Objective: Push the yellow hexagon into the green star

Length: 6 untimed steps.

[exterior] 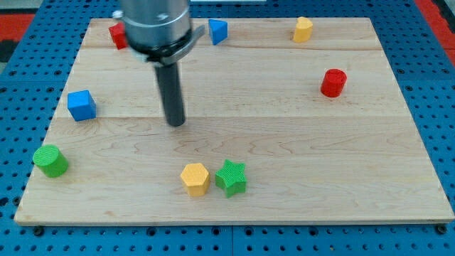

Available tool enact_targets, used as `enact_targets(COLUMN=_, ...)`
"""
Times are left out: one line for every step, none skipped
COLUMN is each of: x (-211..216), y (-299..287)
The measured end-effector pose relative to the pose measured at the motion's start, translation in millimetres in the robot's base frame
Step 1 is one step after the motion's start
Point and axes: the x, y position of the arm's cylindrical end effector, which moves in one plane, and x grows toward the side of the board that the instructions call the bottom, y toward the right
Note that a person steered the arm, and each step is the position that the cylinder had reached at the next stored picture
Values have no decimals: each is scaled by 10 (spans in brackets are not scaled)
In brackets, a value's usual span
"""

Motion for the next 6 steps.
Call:
enact_targets(x=791, y=-391)
enact_targets(x=978, y=-227)
enact_targets(x=989, y=388)
enact_targets(x=997, y=71)
enact_targets(x=568, y=-122)
enact_targets(x=228, y=-145)
